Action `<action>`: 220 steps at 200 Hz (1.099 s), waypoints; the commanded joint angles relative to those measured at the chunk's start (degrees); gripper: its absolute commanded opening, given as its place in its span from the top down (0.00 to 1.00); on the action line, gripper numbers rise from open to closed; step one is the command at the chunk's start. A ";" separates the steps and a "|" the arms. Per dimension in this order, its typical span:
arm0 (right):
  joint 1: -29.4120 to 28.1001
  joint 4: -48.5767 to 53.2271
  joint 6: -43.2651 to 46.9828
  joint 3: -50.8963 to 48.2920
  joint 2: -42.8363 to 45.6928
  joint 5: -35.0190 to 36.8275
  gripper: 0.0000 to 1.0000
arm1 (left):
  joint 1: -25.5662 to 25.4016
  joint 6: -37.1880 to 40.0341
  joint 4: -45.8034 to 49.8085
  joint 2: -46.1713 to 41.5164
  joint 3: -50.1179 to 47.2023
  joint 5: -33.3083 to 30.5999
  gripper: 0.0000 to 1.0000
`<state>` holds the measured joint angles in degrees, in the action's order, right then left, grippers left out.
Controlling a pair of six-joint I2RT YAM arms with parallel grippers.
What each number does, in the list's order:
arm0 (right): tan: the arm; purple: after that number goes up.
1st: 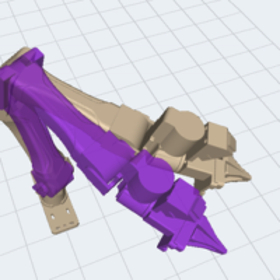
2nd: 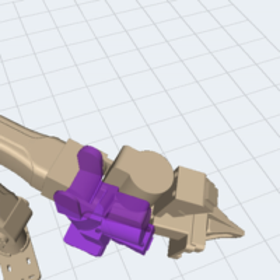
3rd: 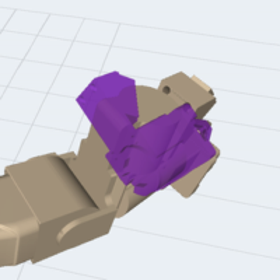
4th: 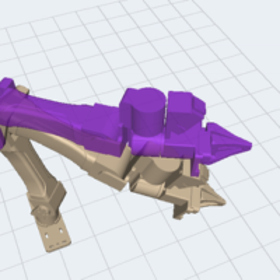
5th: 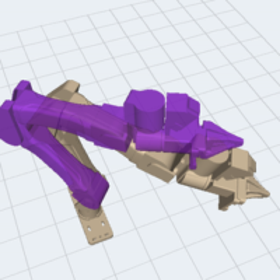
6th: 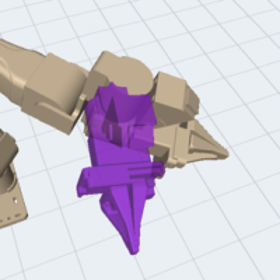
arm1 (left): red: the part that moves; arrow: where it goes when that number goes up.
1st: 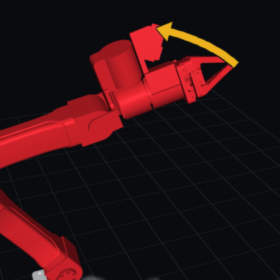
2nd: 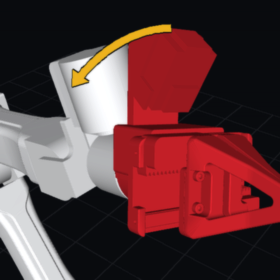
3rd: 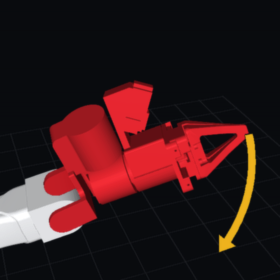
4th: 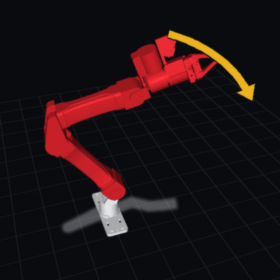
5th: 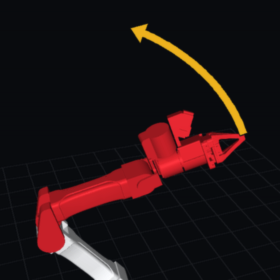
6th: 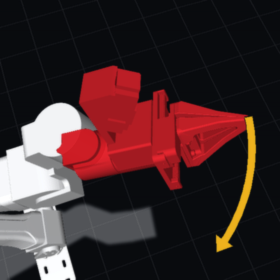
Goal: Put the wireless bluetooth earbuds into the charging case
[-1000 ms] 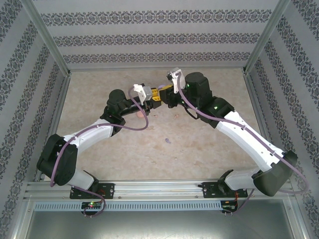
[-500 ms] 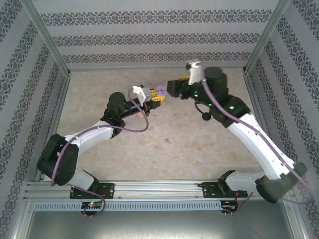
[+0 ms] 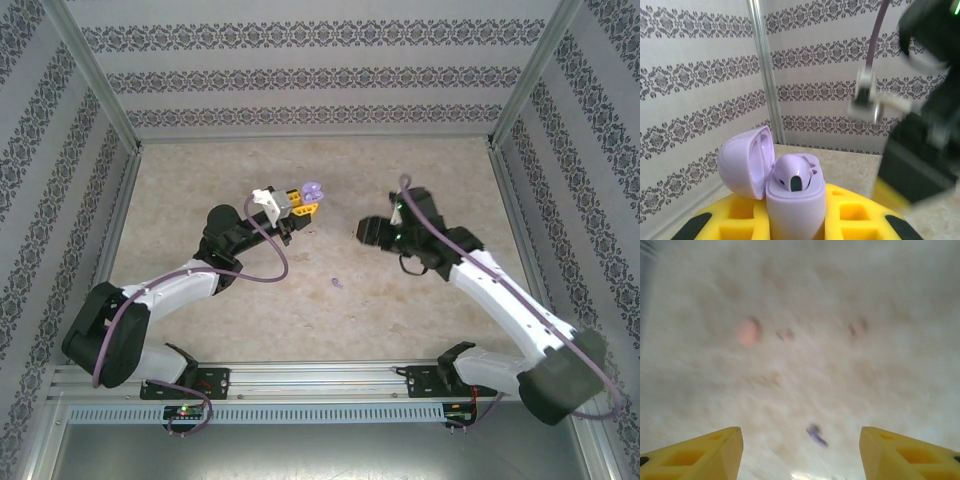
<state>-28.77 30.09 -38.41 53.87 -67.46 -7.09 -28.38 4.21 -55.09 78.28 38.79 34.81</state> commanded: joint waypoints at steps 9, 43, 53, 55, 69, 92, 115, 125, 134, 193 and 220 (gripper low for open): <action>-3.61 -0.02 -5.00 -2.14 -3.01 4.34 0.40 | 0.42 0.66 -3.44 -5.45 -2.28 4.31 1.00; -5.77 -1.82 -7.92 -3.37 -7.19 5.62 0.43 | 0.52 0.89 -2.85 -9.91 -4.22 7.10 1.00; -6.29 -1.17 -8.31 -2.65 -8.78 6.03 0.43 | 0.52 0.73 -2.48 -10.68 -4.33 7.56 1.00; -6.36 -0.95 -8.34 -2.37 -9.19 6.04 0.43 | 0.52 0.65 -2.50 -10.80 -4.42 7.64 1.00; -7.43 1.01 -8.08 -0.24 -12.06 6.94 0.44 | 0.52 0.20 -3.20 -11.23 -4.76 8.08 1.00; -9.40 3.69 -7.99 3.20 -16.92 8.55 0.44 | 0.48 -0.47 -3.54 -11.52 -4.85 7.47 1.00; -11.24 5.18 -8.04 5.53 -21.25 9.48 0.45 | 0.53 -0.28 -3.49 -11.61 -4.77 6.71 1.00; -11.93 5.42 -8.21 6.12 -22.77 9.87 0.45 | 0.61 0.16 -3.44 -11.73 -4.86 6.31 1.00; -12.54 5.61 -8.26 6.58 -23.95 10.05 0.45 | 0.60 0.36 -3.30 -11.75 -4.96 5.86 1.00; -15.36 7.14 -9.31 7.96 -28.98 12.41 0.46 | 0.92 1.15 -3.09 -11.69 -5.52 4.13 1.00; -16.22 5.71 -8.16 8.45 -30.37 12.05 0.46 | 0.93 1.24 -3.14 -11.79 -5.65 3.91 1.00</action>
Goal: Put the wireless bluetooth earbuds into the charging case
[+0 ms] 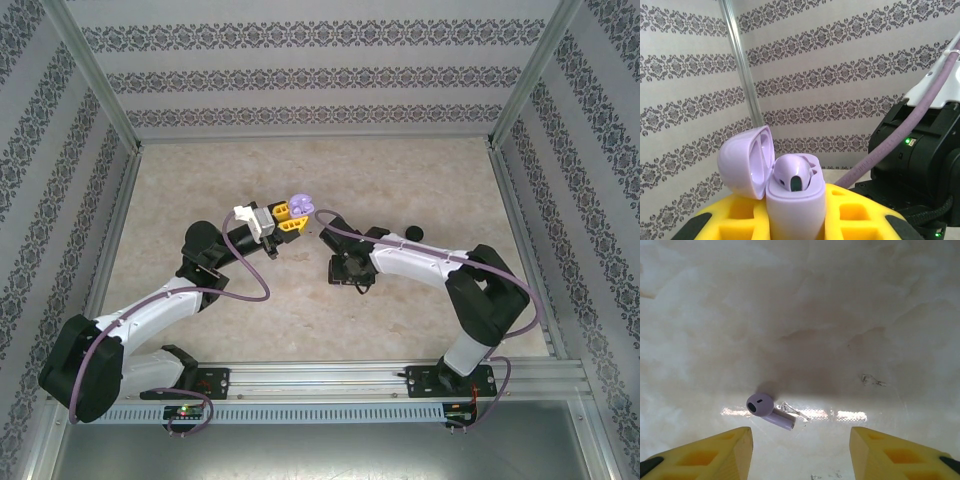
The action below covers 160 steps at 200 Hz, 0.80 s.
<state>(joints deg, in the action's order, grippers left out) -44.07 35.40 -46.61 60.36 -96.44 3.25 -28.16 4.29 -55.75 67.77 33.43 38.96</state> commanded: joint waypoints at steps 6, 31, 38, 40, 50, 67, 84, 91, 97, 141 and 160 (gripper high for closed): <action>-1.26 -0.06 0.94 2.33 -1.82 1.61 0.46 | 0.82 1.15 -2.44 -1.24 -0.32 -0.33 1.00; -2.44 -0.86 5.46 4.67 -3.82 1.72 0.48 | 0.83 1.33 -2.49 -1.17 -0.35 -0.43 1.00; -2.42 -0.77 6.57 5.35 -4.45 1.67 0.50 | 0.83 1.33 -2.49 -1.15 -0.34 -0.55 1.00; -2.42 -0.84 6.78 5.53 -4.63 1.55 0.50 | 0.83 1.33 -2.47 -1.15 -0.35 -0.53 1.00; -2.47 -0.87 8.35 6.22 -5.51 1.19 0.52 | 0.86 1.33 -2.44 -1.22 -0.31 -0.54 1.00; -2.09 -0.62 10.55 7.44 -7.00 -0.22 0.53 | 0.92 1.51 -2.18 -1.30 -0.29 -0.64 1.00; -1.75 -0.09 11.71 8.19 -8.34 -1.20 0.57 | 0.92 1.68 -1.94 -1.42 -0.25 -0.72 1.00; -1.60 -0.02 11.93 8.29 -8.73 -1.63 0.57 | 0.92 1.83 -1.83 -1.43 -0.24 -0.75 1.00; -1.38 -0.12 12.00 8.13 -9.00 -1.94 0.58 | 0.89 1.86 -1.74 -1.58 -0.29 -0.81 1.00; -1.14 -1.36 11.84 6.39 -9.64 -3.06 0.64 | 1.00 2.14 -1.21 -1.46 0.05 -0.72 1.00; -1.02 -1.56 11.76 5.87 -9.90 -3.03 0.65 | 1.00 2.12 -1.08 -1.19 0.17 -0.68 1.00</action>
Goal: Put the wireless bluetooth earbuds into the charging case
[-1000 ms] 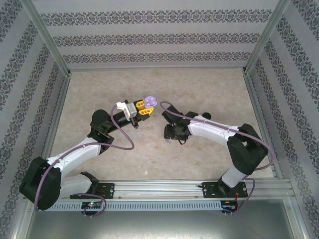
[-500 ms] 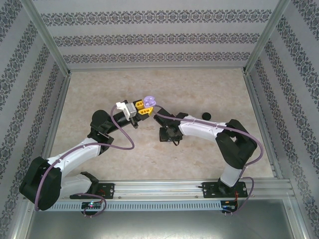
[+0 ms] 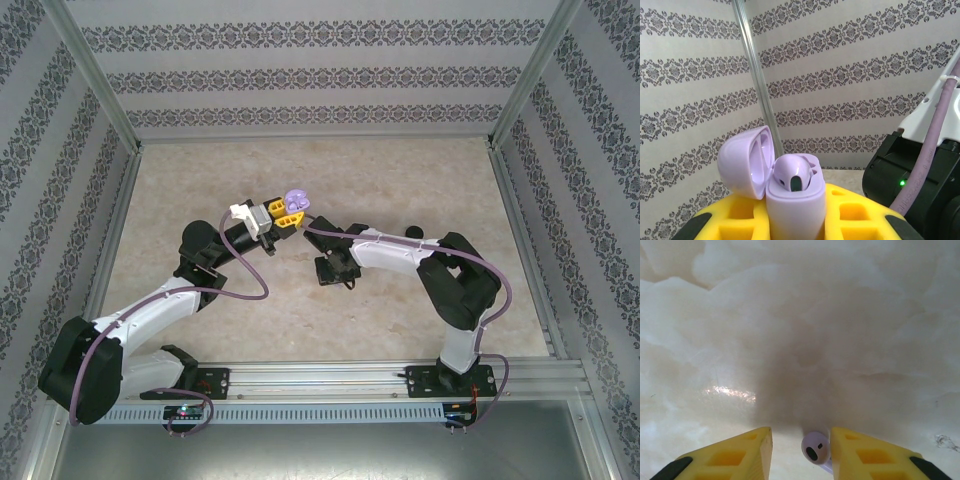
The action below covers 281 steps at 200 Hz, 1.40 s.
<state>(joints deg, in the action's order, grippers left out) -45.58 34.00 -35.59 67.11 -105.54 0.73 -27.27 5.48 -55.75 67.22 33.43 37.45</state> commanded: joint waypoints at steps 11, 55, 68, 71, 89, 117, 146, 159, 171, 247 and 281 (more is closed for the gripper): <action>0.55 -0.12 0.70 -1.05 -1.06 -0.39 0.65 | 0.11 0.94 -1.12 -0.61 0.17 0.85 1.00; 0.74 -0.25 0.60 -2.28 -1.34 -0.25 0.67 | 0.11 0.94 -0.86 -0.33 0.50 0.87 1.00; 0.79 -0.42 0.56 -2.62 -1.42 -0.18 0.68 | 0.06 0.87 -0.86 -0.11 0.63 0.86 1.00; 0.80 -0.42 0.56 -2.72 -1.43 -0.17 0.68 | 0.06 0.85 -0.88 -0.08 0.61 0.87 1.00; 0.93 -0.61 0.60 -2.95 -1.68 -0.01 0.69 | 0.11 0.77 -0.86 0.02 0.80 0.87 1.00; 1.06 -0.99 0.65 -2.90 -2.13 0.23 0.72 | 0.09 0.59 -0.92 0.27 0.90 0.95 1.00; 1.45 -1.59 0.57 -3.12 -1.88 0.08 0.79 | 0.06 0.51 -0.34 -0.03 0.89 1.04 1.00; 1.65 -2.02 0.50 -3.55 -0.90 0.06 0.83 | 0.09 0.50 0.03 -0.30 0.89 1.04 1.00; 2.13 -2.38 0.27 -4.06 0.55 -0.10 0.85 | 0.09 0.50 0.38 -0.56 0.92 1.05 1.00; 8.74 -3.50 -1.24 -6.59 18.77 -4.04 0.85 | 0.08 0.11 2.13 -1.28 2.05 1.27 1.00; 14.34 -3.17 -0.93 -4.42 29.07 -8.24 0.85 | 0.11 -0.33 2.79 -0.46 3.21 2.04 1.00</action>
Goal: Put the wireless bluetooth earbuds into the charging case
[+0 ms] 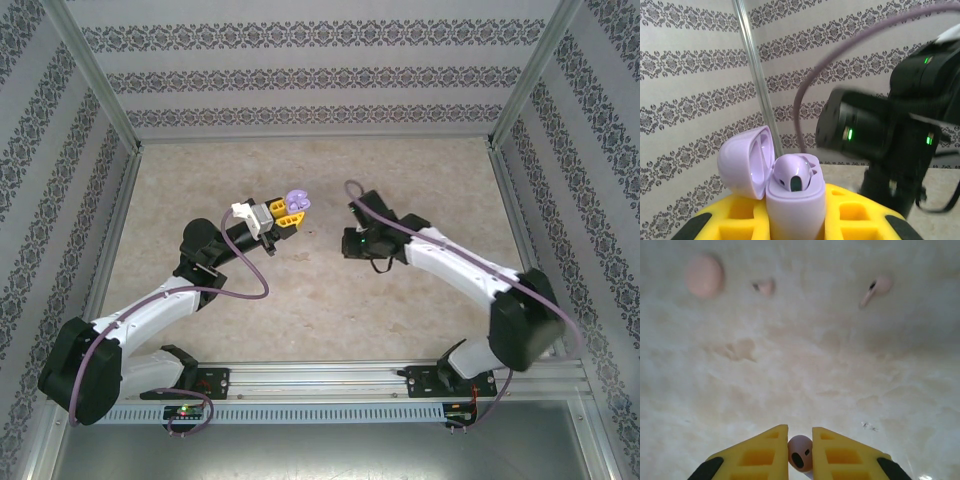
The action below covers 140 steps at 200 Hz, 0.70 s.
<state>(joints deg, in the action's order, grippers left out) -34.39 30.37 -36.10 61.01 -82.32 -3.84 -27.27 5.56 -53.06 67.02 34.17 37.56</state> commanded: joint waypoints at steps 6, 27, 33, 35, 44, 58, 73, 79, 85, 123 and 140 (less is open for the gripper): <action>4.18 0.62 -0.17 2.72 7.23 -4.60 0.85 | 0.06 -0.59 0.02 -0.02 2.69 2.06 1.00; 6.92 1.44 0.72 8.16 10.50 -7.55 0.84 | 0.11 -1.66 -0.77 1.29 3.54 2.76 1.00; 7.32 1.51 0.85 9.87 11.02 -8.23 0.84 | 0.10 -1.97 -1.05 1.82 3.82 2.93 1.00; 7.50 1.53 0.89 10.36 11.17 -8.41 0.84 | 0.11 -2.09 -1.12 1.98 3.91 3.02 1.00; 8.00 1.30 1.08 12.99 11.72 -9.45 0.84 | 0.10 -2.78 -1.95 2.79 4.27 3.37 1.00; 8.46 0.48 0.86 16.54 12.01 -10.84 0.84 | 0.11 -3.91 -3.11 4.30 4.96 3.80 1.00; 8.64 -1.08 0.34 19.69 12.14 -12.46 0.84 | 0.06 -5.12 -4.33 5.95 5.75 4.31 1.00; 8.63 -2.11 -0.12 20.54 12.26 -13.15 0.84 | 0.02 -5.66 -5.05 6.60 5.97 4.40 1.00; 8.63 -3.43 -0.77 21.01 12.40 -14.03 0.84 | 0.02 -6.25 -5.79 7.19 6.29 4.45 1.00; 8.22 -14.03 -6.90 19.35 13.22 -19.80 0.84 | 0.01 -9.78 -10.20 11.24 8.15 5.58 1.00; 7.72 -18.46 -9.55 17.30 13.42 -21.12 0.83 | -0.22 -11.11 -11.48 12.67 9.32 6.38 1.00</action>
<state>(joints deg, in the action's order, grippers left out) -26.37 20.45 -40.60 80.64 -69.67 -20.49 -27.27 -1.85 -57.78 78.22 40.60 41.41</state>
